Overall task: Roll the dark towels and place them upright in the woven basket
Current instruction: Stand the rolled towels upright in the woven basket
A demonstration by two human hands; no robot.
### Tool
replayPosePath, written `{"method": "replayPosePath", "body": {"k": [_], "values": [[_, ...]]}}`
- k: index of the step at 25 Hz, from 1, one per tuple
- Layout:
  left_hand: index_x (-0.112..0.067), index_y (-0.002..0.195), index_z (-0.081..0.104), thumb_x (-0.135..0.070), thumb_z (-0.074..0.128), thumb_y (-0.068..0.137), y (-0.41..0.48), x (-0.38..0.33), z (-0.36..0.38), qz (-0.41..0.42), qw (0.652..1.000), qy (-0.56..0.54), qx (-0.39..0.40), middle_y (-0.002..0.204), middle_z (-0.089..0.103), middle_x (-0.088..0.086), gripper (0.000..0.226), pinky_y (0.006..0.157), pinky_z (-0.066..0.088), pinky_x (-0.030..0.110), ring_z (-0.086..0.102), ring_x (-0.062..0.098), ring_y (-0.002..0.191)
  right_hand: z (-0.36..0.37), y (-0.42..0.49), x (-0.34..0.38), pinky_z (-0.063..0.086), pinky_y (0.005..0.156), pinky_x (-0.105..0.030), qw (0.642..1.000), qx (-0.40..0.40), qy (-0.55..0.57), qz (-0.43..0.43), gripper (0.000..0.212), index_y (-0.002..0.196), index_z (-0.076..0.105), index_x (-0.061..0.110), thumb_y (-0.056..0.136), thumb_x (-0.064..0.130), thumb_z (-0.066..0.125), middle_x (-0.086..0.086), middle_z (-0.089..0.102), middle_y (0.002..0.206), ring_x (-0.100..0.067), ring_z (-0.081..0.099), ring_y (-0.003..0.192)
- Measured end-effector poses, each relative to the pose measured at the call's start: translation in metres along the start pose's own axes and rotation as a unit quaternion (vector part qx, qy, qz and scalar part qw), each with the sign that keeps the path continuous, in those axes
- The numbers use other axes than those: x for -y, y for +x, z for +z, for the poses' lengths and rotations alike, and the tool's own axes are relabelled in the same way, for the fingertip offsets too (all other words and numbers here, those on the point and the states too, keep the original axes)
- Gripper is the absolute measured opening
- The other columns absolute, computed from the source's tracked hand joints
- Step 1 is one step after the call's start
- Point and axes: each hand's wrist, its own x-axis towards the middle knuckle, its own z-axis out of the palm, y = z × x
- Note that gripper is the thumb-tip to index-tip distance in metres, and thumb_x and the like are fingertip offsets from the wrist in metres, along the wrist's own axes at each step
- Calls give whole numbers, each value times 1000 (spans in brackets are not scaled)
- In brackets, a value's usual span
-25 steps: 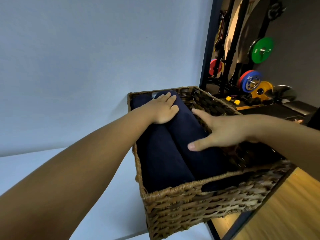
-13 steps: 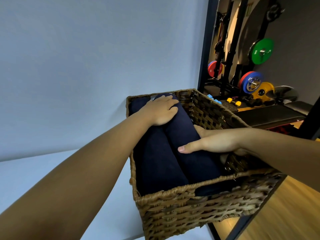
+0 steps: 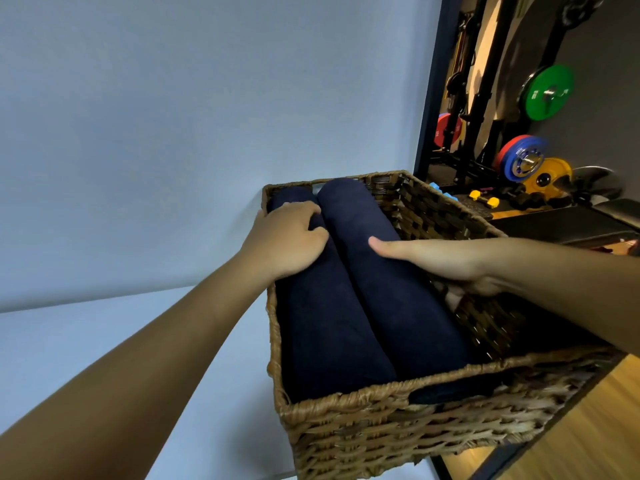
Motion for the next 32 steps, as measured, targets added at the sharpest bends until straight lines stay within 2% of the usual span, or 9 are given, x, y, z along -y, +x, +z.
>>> {"method": "replayPosePath", "body": {"k": [2, 6, 10, 13, 18, 24, 27, 30, 32], "values": [[-24, 130, 54, -22, 45, 93, -2, -3, 0, 5, 1000, -24, -16, 132, 59, -2, 38, 114, 29, 46, 50, 23, 123, -1, -2, 1, 52, 92, -56, 1000, -5, -26, 1, 98, 132, 53, 36, 51, 91, 46, 2, 68, 119, -24, 67, 105], [-23, 129, 55, -25, 42, 94, -5, -1, -6, 20, 999, 39, 14, 133, 57, 0, 37, 116, 24, 51, 44, 24, 132, -9, -2, 12, 44, 104, -46, 994, -71, -85, -24, 86, 139, 39, 32, 73, 87, 37, 5, 55, 131, -27, 55, 121], [-13, 157, 4, -53, 14, 101, -38, -10, -7, 18, 960, 212, 183, 164, -4, 8, 69, 121, -8, 50, -11, 21, 151, -20, 36, 46, 26, 114, -31, 916, -239, -215, -242, 82, 153, 24, 21, 89, 70, 39, 6, 34, 155, -17, 30, 144], [-12, 154, -12, -57, 6, 98, -62, -12, -4, 42, 952, 239, 186, 163, -17, 8, 74, 121, -11, 44, -18, 18, 149, -17, 69, 51, 7, 118, -29, 923, -182, -286, -182, 79, 157, 6, 21, 96, 59, 38, 2, -1, 164, -15, 3, 151], [-13, 155, -10, -60, 6, 97, -58, -12, 0, 48, 941, 279, 186, 163, -15, 9, 76, 121, -11, 47, -17, 21, 150, -10, 82, 51, 5, 119, -32, 922, -184, -303, -156, 81, 157, -2, 20, 97, 57, 39, -1, -11, 164, -19, -4, 151], [-28, 156, 13, -64, 17, 97, -75, -9, -9, 132, 977, 118, 117, 164, 5, -8, 69, 123, -4, 37, -6, 5, 150, -5, 41, 35, 21, 117, -34, 944, -182, -218, -165, 80, 157, 2, 21, 96, 63, 31, -12, 16, 163, -27, 22, 147], [-45, 152, 14, -79, 15, 88, -118, 5, -1, 266, 957, 53, 105, 160, 7, -28, 72, 122, -2, 30, 0, -4, 148, -6, -25, 18, 28, 114, -30, 917, -117, -360, -124, 88, 157, 9, 19, 90, 69, 38, -6, 28, 159, -23, 32, 143], [-39, 153, 21, -73, 33, 90, -135, 21, 15, 340, 932, 121, 24, 160, 20, -19, 72, 119, 17, 38, 20, 8, 149, 11, -92, 6, 33, 95, -20, 876, -58, -477, -54, 92, 154, -1, 39, 81, 76, 42, 8, 36, 152, -11, 41, 132], [-29, 146, 39, -64, 49, 88, -136, 17, 15, 350, 931, 103, 5, 154, 39, -11, 68, 115, 27, 38, 28, 10, 146, 17, -104, -4, 37, 89, -17, 899, -44, -426, -95, 92, 150, 5, 50, 74, 78, 47, 14, 53, 134, -1, 50, 113]]}}
